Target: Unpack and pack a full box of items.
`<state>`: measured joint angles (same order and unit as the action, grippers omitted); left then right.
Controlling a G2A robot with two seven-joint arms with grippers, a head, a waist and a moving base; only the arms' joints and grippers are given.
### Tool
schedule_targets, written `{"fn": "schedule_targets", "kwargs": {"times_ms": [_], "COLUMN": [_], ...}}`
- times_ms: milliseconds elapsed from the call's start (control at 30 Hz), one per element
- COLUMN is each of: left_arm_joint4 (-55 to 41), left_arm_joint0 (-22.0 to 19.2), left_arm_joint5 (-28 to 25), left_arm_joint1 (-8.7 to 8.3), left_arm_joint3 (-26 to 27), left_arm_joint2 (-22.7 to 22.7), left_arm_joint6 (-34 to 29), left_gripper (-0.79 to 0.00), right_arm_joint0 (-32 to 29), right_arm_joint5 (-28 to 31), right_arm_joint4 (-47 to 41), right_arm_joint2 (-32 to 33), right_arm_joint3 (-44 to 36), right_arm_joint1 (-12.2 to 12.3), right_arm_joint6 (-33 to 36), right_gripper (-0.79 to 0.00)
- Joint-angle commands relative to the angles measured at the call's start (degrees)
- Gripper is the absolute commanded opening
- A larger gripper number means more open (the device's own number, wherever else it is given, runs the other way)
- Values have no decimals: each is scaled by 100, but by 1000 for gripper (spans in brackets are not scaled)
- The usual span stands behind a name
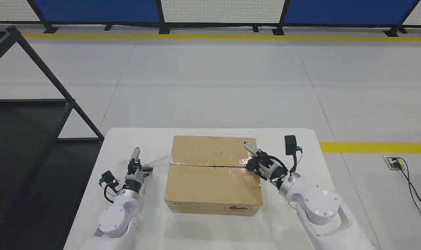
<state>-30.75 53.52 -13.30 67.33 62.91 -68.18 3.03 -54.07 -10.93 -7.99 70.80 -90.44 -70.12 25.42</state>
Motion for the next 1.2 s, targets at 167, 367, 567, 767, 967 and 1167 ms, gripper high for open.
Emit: {"fn": "schedule_targets", "kwargs": {"times_ms": [167, 367, 567, 767, 967, 1167], "left_arm_joint4": [172, 304, 226, -69, -253, -368], "left_arm_joint0": [-150, -95, -224, -424, -349, -56], "left_arm_joint5": [484, 407, 402, 29, -466, -1042], "left_arm_joint1": [59, 82, 144, 237, 266, 272], "left_arm_joint3": [-109, -83, -226, -445, -234, 174], "left_arm_joint2": [101, 21, -41, -128, -342, -623], "left_arm_joint6": [-379, -437, -404, -364, -476, -429], "left_gripper": [0, 0, 0, 0, 0, 0], "right_arm_joint0": [0, 0, 0, 0, 0, 0], "right_arm_joint5": [0, 0, 0, 0, 0, 0], "right_arm_joint4": [0, 0, 0, 0, 0, 0], "right_arm_joint2": [0, 0, 0, 0, 0, 0], "right_arm_joint3": [0, 0, 0, 0, 0, 0], "right_arm_joint1": [0, 0, 0, 0, 0, 0], "right_arm_joint6": [0, 0, 0, 0, 0, 0], "right_gripper": [0, 0, 0, 0, 0, 0]}}
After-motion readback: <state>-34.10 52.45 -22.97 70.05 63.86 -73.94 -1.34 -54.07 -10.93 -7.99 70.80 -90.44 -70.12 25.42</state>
